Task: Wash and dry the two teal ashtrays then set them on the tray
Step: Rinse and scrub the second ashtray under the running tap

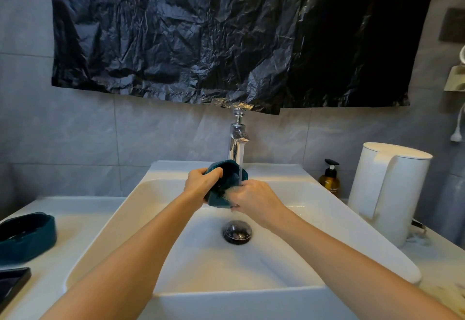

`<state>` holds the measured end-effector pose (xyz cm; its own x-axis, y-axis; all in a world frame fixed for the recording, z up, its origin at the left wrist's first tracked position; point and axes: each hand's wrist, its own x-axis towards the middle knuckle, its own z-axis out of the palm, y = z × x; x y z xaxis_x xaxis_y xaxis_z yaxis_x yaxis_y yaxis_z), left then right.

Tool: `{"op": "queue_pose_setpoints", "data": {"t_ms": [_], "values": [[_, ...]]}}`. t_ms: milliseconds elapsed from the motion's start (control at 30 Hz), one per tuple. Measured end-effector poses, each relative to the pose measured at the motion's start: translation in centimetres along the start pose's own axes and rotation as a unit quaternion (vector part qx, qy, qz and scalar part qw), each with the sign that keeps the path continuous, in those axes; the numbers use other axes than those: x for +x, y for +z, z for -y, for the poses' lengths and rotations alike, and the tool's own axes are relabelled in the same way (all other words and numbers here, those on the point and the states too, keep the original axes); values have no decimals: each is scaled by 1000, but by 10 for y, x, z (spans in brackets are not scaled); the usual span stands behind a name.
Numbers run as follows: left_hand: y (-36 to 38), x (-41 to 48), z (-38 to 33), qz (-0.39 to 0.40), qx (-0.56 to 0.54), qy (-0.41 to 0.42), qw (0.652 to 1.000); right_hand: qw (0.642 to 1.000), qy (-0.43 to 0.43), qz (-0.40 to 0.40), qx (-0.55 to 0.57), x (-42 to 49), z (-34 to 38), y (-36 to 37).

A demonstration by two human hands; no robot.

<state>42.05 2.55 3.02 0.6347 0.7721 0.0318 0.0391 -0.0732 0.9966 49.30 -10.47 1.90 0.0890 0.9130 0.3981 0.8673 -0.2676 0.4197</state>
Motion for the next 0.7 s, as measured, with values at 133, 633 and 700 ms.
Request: {"op": "queue_pose_setpoints", "data": {"t_ms": [133,633,700], "values": [[1,-5,0,35,-61,-27,997,998,25,-58,15,3,5,-4],[6,3,11,-38,-37,13,998,993,35,21,111,-1,6,0],[5,3,13,-56,-11,25,998,966,69,9,248,0,15,-1]]}}
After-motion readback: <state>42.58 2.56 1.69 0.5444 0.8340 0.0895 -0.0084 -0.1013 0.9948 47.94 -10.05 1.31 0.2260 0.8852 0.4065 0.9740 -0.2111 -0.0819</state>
